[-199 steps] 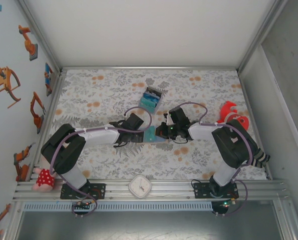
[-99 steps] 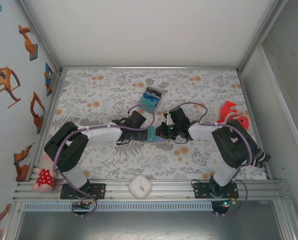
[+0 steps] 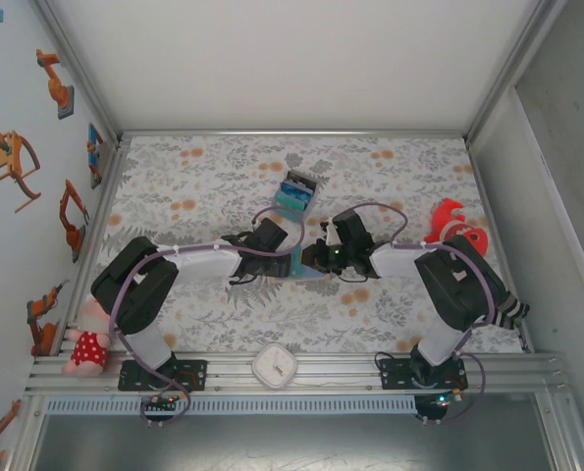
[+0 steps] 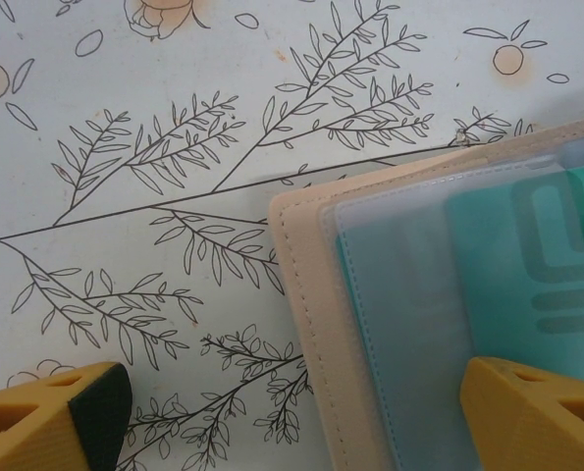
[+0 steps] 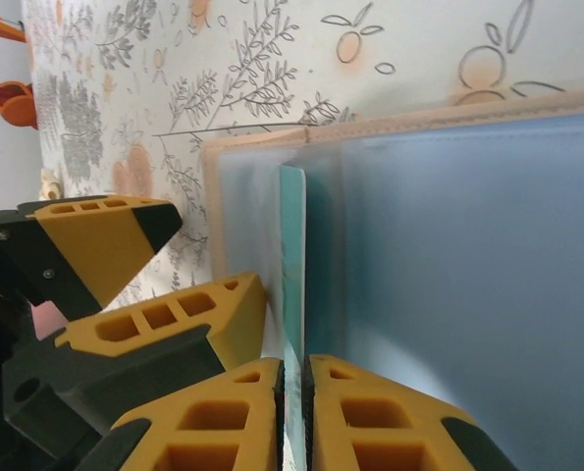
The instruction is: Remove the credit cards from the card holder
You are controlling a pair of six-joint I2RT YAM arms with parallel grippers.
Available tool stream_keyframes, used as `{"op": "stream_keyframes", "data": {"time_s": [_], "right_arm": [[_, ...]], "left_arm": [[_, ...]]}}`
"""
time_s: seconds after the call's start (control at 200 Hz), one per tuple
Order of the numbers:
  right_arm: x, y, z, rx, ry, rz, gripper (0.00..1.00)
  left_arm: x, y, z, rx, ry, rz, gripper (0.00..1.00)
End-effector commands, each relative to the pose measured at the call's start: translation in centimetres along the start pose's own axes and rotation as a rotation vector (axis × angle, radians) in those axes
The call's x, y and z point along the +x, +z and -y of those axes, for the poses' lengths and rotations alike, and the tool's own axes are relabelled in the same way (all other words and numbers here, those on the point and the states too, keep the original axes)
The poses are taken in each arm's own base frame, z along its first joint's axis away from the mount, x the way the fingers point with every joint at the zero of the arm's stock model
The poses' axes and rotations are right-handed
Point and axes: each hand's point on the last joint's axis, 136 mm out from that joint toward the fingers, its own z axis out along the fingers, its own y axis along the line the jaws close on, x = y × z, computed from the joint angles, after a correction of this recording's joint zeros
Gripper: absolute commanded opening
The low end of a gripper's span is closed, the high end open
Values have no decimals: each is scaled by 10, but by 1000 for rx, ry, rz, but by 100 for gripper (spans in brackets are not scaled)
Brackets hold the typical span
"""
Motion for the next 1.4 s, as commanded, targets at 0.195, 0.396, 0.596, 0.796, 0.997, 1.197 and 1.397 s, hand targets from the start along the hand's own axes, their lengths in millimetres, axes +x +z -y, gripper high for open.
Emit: {"op": "stream_keyframes", "data": {"time_s": [0.195, 0.396, 0.596, 0.796, 0.997, 1.197, 1.397], "right_arm": [[-4, 13, -1, -71, 21, -6, 18], [-5, 12, 6, -28, 16, 8, 7], [-8, -10, 21, 119, -12, 62, 0], [-15, -43, 10, 189, -91, 124, 0], [-31, -76, -12, 257, -242, 191, 0], [-58, -96, -36, 382, -476, 166, 0], [-95, -91, -63, 434, -694, 135, 0]], "left_arm": [[12, 5, -3, -15, 29, -46, 88], [11, 5, -5, -21, 25, -41, 88], [6, 3, -12, -26, 19, -12, 88], [-3, 0, -18, -32, 42, 23, 88], [-26, -12, -16, -8, 69, 98, 89], [-46, -42, -17, 27, 47, 191, 90], [-53, -72, -33, 8, -51, 281, 93]]}}
